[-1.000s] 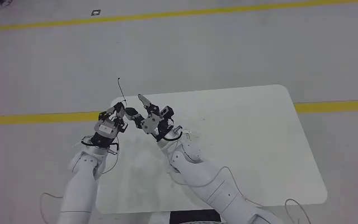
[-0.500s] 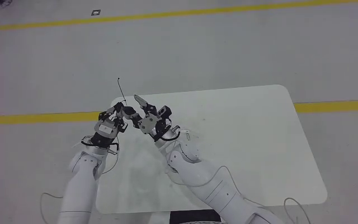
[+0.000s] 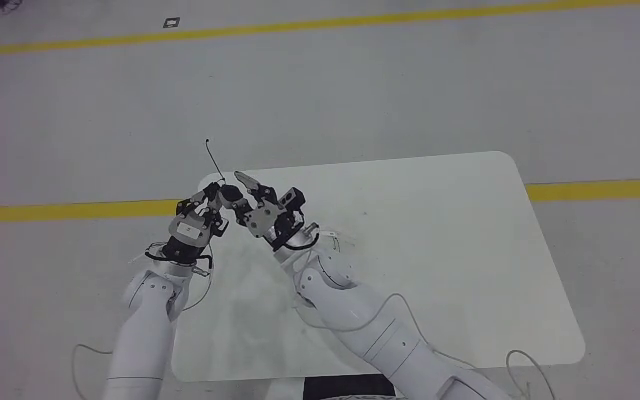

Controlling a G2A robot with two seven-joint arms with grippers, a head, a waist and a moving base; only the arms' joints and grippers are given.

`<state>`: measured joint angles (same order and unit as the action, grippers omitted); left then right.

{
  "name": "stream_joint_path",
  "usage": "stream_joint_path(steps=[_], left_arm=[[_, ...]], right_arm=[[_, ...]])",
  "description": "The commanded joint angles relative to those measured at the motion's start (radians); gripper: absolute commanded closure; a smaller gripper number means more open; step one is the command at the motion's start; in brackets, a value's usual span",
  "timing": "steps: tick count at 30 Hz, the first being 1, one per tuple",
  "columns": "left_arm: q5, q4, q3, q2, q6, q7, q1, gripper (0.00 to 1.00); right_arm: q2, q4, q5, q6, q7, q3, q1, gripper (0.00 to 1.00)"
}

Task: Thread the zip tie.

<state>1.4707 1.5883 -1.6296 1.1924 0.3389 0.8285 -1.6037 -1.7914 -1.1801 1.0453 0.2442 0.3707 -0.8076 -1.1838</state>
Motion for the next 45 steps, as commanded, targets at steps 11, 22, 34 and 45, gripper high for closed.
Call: stream_joint_path(steps=[11,22,34,45], left_arm=[[0.0,0.0,0.0,0.0,0.0,0.0,0.0,1.0],[0.0,0.0,0.0,0.0,0.0,0.0,0.0,1.0],[0.0,0.0,0.0,0.0,0.0,0.0,0.0,1.0],[0.0,0.0,0.0,0.0,0.0,0.0,0.0,1.0]], right_arm=[[-0.006,0.025,0.007,-0.003,0.007,0.005,0.016,0.88],[-0.003,0.056,-0.074,0.0,0.0,-0.001,0.023,1.0],[0.025,0.074,-0.258,-0.008,-0.05,-0.048,-0.014,1.0],[0.041,0.067,-0.321,-0.032,-0.08,-0.083,-0.047,1.0]])
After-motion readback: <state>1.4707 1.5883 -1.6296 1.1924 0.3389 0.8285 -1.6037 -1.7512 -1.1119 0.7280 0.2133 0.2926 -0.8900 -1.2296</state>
